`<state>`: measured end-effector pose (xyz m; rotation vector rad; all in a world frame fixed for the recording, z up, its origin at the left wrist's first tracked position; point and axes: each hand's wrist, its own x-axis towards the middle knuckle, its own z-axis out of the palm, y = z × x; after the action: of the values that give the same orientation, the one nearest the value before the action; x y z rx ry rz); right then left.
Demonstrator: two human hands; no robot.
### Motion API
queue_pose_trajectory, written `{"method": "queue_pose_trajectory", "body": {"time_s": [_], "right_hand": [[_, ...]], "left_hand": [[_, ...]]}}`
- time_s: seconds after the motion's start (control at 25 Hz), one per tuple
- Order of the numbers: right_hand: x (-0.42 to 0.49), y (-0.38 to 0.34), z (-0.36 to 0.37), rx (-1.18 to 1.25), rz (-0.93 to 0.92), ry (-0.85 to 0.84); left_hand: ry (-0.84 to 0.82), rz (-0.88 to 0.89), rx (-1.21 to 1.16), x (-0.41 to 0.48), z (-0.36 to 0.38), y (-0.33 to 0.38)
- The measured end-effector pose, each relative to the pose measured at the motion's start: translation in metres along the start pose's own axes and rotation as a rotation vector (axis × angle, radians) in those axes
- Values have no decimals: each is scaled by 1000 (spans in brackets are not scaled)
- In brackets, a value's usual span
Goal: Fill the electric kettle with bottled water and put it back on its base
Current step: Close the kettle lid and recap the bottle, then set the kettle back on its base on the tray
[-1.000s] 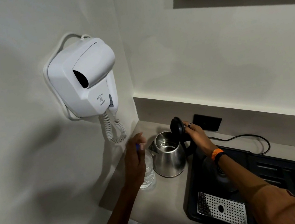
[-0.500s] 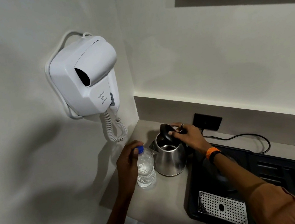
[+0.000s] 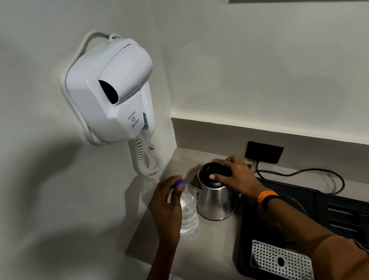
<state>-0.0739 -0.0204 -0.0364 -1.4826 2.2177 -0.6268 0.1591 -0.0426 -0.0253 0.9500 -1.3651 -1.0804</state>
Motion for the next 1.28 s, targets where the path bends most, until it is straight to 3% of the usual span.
{"method": "queue_pose_trajectory", "body": {"time_s": [0.16,0.24,0.4,0.48,0.56,0.68,0.92,1.0,1.12,1.28], "right_hand": [[-3,21,-38,189,-66,-190],[-3,30,-52,168,-76,-248],[-2,32,-47,-36,-139,-107],[-5,33,-44,-26,-147,-80],[-8,33,-42,-12,-144,-56],[-18,29,-51,4,-120,45],[-65,57,-109,175,-30,233],[-90,74,-124,170,-15,272],[-127,104,-135,149,74,311],[-162,137,-136,188,200,301]], "left_hand": [[-65,43,95,-1,-7,0],[-74,136,155,-2,-8,3],[-21,603,360,-7,7,15],[-103,745,426,-10,23,23],[-237,668,431,-14,41,31],[-391,357,346,-15,66,37],[-418,69,312,-4,108,17],[-533,-46,256,-4,121,9],[-748,-142,116,-16,142,-2],[-806,-185,52,-45,169,-12]]}}
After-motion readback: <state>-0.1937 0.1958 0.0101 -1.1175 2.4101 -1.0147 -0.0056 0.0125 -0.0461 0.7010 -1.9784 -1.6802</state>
